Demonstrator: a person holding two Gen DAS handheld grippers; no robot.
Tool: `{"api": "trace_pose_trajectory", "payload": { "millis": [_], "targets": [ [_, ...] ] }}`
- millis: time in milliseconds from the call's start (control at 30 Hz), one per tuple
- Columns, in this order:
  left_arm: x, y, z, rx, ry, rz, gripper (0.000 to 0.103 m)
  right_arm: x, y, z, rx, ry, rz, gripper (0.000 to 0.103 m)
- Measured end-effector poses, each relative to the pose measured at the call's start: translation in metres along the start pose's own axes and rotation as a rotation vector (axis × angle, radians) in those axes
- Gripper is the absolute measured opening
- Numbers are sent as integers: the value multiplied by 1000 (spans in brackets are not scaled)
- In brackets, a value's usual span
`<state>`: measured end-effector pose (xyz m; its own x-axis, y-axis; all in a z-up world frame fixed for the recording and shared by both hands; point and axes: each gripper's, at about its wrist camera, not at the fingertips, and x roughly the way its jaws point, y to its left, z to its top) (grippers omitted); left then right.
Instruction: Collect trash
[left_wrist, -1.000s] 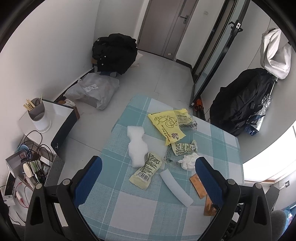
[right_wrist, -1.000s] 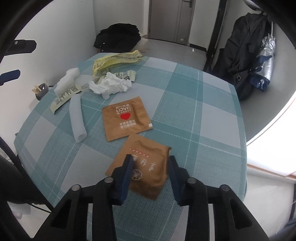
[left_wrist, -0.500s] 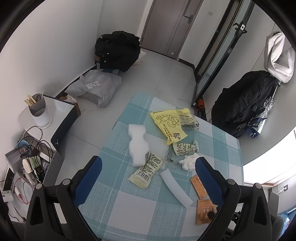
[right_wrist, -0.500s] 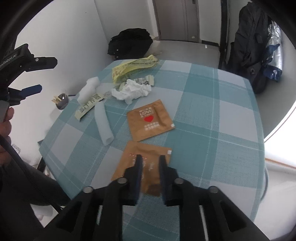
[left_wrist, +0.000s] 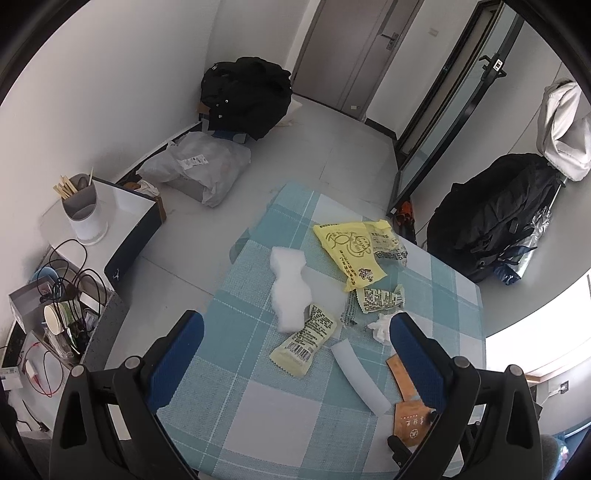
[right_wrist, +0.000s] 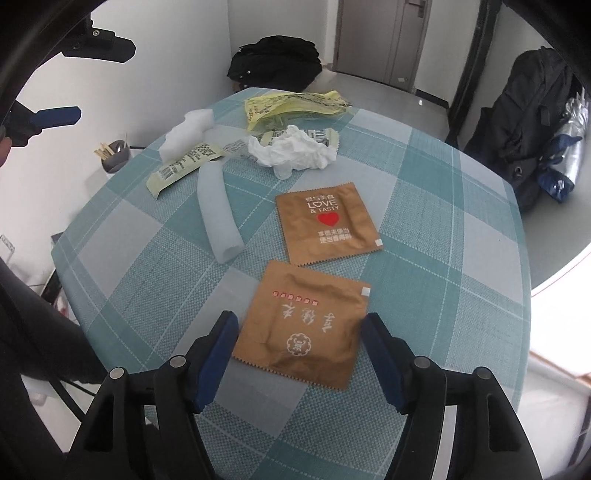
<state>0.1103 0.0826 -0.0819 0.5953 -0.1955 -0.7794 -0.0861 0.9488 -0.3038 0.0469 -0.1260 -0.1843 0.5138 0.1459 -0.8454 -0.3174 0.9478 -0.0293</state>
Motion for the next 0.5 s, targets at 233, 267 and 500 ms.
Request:
{"api": "trace_pose_trajectory", "payload": {
  "millis": [233,267,500],
  "targets": [
    [4,-3,0,10,6,4,99,-2,0,0,-26,-6,10,58],
    [5,-3,0,12,7,7,99,-3,-1,-1,-23,-7,13,56],
    [8,-7,0,22,12,15,99,-7,-7,-3,1,-14,32,40]
  ]
}}
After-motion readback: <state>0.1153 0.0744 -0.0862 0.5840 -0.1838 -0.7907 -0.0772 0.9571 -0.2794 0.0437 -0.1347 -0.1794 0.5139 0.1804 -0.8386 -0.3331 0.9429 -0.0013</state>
